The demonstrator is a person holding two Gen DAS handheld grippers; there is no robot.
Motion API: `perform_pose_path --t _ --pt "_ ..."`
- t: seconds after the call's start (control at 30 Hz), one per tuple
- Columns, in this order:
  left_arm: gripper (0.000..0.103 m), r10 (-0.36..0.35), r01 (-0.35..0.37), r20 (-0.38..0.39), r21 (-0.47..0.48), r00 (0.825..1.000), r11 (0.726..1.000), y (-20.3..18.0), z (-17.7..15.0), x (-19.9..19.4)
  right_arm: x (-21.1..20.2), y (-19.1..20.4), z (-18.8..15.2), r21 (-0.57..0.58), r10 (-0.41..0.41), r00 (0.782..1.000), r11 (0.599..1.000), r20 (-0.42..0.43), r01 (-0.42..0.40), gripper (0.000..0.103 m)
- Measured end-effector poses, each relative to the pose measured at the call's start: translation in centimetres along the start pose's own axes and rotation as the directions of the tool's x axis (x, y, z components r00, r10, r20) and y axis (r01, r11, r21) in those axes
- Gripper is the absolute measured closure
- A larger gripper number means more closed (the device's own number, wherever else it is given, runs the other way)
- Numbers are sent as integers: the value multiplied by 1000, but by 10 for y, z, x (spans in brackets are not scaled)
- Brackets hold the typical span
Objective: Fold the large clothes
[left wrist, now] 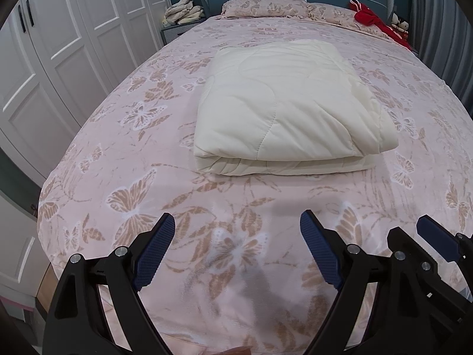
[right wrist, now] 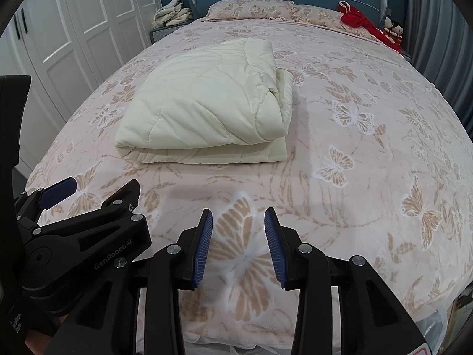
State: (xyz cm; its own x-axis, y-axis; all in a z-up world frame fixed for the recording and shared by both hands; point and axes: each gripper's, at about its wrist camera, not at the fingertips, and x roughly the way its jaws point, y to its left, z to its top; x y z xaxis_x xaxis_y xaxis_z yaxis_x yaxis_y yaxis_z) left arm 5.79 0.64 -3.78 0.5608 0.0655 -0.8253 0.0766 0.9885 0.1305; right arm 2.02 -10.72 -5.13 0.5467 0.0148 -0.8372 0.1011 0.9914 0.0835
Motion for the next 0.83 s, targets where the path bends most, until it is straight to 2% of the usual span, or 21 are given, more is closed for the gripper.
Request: perform_pose_path --t 0.6,0.83 --pt "19 17 -17 -9 1 1000 1000 -2 -3 2 -1 -2 -1 4 -8 1000 1000 2 8 66" --pt "22 15 -15 -52 1 999 1000 -4 -4 7 -1 -3 -4 3 -14 1000 1000 -9 14 65"
